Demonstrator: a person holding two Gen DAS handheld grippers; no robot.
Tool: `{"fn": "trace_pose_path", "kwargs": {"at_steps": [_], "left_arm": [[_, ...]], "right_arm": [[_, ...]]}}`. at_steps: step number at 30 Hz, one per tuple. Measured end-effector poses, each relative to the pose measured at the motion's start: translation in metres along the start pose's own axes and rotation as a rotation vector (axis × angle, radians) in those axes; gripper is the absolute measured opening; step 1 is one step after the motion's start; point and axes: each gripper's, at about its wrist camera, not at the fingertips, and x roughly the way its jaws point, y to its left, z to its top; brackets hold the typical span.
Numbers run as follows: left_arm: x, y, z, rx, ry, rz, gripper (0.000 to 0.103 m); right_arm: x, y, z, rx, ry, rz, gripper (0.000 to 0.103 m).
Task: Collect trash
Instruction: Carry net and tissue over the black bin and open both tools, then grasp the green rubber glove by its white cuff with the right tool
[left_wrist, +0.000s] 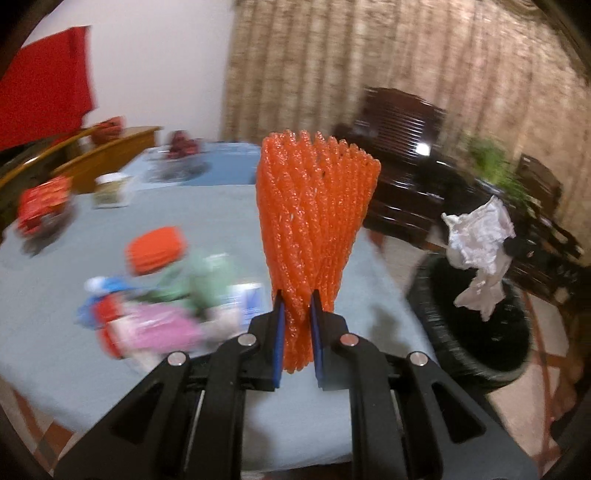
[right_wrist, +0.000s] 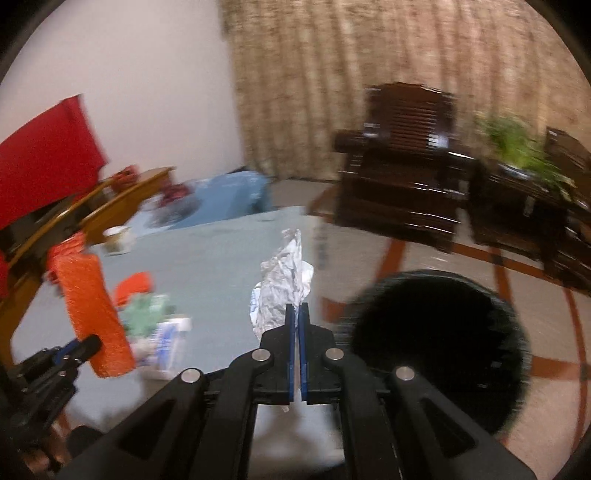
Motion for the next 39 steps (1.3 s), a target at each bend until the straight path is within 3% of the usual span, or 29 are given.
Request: {"fn": "trace_pose_path", "kwargs": {"at_steps": [5,11,13,14,15,16,19,21,26,39], "left_arm": [[0.04,-0.09,0.015,0.075,0.003,-0.141,0.012],[0.09,-0.174,0.01,0.113,0.034,-0.224,0.013],[0.103,-0.194,0.005,0.121,0.051,-0.241,0.017],[0.111,-0.202,0.003,0.124,0.06,-0.244,0.023],[0.12,-0.209,0.0,0.126,0.073,-0.24,0.037],[0.131,-0.216,-0.003,0.133,0.09,-0.239,0.043],[0.147,-0.222,-0.01,0.154,0.122,-0.231,0.046],[0.144,-0.215,-0.014,0.156,0.127,-0.225,0.047],[0.113,-0.167,-0.009,0.131,0.102,-0.167,0.056],[0.006,0.056,-0.019,-0.08,0.003,0.195,0.062]], "right_arm": [[0.009,-0.079,-0.004,0.064,0.006,-0.13,0.002],[0.027,-0.142,-0.019,0.121,0.04,-0.219,0.002],[0.033,-0.157,-0.024,0.134,0.054,-0.234,0.002],[0.038,-0.164,-0.027,0.14,0.07,-0.241,0.002],[0.042,-0.17,-0.03,0.144,0.081,-0.25,0.004],[0.045,-0.175,-0.032,0.152,0.092,-0.262,0.005],[0.045,-0.185,-0.038,0.163,0.092,-0.282,0.02],[0.041,-0.186,-0.041,0.167,0.088,-0.288,0.031],[0.032,-0.165,-0.042,0.176,0.083,-0.227,0.032],[0.029,0.035,-0.041,-0.065,0.06,0.099,0.033]]}}
